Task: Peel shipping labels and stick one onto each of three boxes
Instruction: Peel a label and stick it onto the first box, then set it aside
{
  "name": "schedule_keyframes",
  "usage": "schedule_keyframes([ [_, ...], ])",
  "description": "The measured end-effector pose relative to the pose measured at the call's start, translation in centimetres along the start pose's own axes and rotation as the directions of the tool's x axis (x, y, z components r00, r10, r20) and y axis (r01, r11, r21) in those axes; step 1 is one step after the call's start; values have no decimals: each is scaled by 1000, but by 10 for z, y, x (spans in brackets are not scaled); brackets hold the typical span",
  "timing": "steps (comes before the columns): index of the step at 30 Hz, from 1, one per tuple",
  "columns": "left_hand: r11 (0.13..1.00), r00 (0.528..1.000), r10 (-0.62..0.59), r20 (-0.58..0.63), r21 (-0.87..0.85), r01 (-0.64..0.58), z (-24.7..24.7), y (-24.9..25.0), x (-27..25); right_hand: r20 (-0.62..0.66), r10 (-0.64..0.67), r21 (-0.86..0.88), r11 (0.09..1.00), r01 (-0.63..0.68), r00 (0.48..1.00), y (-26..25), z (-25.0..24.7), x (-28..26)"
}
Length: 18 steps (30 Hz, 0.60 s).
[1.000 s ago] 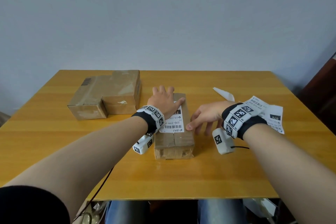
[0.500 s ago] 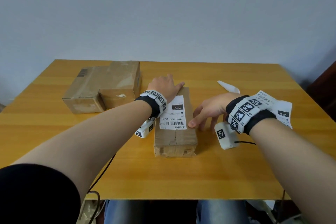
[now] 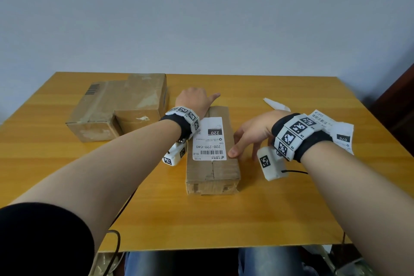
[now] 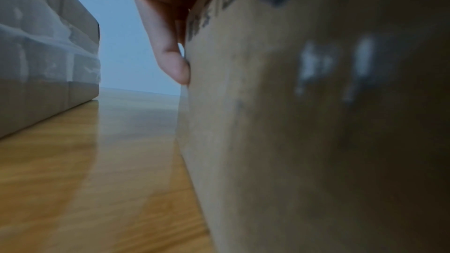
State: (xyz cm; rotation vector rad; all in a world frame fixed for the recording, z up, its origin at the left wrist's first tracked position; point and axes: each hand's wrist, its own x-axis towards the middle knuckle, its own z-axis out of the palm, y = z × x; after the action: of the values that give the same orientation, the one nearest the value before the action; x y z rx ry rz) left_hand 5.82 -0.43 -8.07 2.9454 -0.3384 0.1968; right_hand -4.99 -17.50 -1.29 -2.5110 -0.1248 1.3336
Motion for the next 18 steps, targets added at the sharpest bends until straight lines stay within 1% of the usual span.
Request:
schedule_keyframes([
  [3, 995, 999, -35, -4, -94, 34, -2, -5, -7, -14, 2, 32, 999, -2, 1000, 0, 3, -6],
  [5, 989, 999, -45, 31, -137, 49, -3, -11, -14, -21, 23, 36, 999, -22, 1000, 0, 5, -11],
  [9, 1000, 992, 1, 128, -20, 2, -15, -26, -32, -52, 35, -5, 999, -35, 998, -5, 4, -21],
  [13, 999, 982, -24, 189, 52, 14, -28, -33, -54, -180, 33, -78, 996, -48, 983, -2, -1, -19],
  [15, 998, 979, -53, 197, 45, 45, -30, -40, -64, -278, 58, -104, 990, -91, 959, 3, -2, -16],
  [16, 998, 978, -55, 203, 33, 50, -30, -43, -71, -342, 74, -103, 988, -115, 937, 6, -1, -14],
  [17, 999, 977, -41, 209, 13, 39, -31, -45, -76, -420, 86, -94, 986, -138, 903, 9, 0, -12],
  [18, 1000, 975, -22, 220, -14, 26, -32, -47, -81, -508, 97, -78, 984, -158, 856, 13, 1, -9],
])
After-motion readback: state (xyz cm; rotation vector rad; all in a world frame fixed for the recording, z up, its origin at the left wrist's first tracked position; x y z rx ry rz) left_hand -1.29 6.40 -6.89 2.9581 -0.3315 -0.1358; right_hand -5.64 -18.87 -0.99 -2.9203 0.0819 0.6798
